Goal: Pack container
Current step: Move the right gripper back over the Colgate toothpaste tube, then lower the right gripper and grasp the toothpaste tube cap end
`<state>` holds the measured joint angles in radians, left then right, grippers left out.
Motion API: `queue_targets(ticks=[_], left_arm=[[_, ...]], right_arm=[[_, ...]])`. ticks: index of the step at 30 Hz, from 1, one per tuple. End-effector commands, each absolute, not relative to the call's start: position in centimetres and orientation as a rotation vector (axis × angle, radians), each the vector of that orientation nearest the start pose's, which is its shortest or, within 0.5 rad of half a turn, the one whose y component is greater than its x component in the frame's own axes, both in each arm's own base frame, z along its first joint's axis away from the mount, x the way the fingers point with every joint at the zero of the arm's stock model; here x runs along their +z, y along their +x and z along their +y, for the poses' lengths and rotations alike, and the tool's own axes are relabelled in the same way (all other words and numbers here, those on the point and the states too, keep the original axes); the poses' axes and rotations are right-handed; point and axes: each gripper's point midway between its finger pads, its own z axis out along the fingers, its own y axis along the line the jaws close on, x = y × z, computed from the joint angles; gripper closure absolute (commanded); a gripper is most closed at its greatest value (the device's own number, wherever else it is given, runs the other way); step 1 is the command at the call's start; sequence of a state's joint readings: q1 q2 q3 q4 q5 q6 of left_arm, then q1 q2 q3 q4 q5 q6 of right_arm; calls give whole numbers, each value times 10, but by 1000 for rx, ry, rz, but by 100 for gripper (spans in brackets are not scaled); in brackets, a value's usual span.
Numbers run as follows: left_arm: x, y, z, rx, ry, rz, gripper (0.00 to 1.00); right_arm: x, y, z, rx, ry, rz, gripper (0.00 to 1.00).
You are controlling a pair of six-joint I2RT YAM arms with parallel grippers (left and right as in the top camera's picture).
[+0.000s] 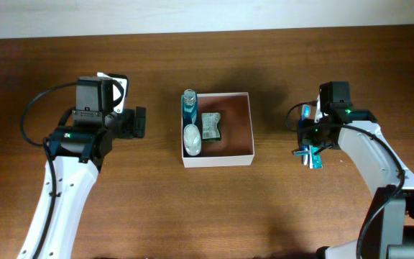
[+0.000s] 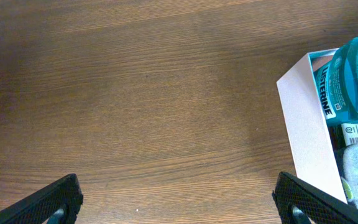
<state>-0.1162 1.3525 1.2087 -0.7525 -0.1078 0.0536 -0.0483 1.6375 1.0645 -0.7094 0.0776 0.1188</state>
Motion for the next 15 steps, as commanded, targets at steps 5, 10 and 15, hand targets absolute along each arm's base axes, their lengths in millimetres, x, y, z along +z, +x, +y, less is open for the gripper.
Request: queue_targets(ticks=[5, 10, 15], left_arm=[[204, 368, -24, 105, 181, 2456, 0], [204, 368, -24, 105, 181, 2456, 1], [204, 368, -24, 105, 181, 2456, 1]], right_arm=[[57, 352, -42, -187, 210, 2802, 38], [58, 360, -43, -189, 187, 2764, 42], [61, 368, -45, -197, 190, 2727, 55]])
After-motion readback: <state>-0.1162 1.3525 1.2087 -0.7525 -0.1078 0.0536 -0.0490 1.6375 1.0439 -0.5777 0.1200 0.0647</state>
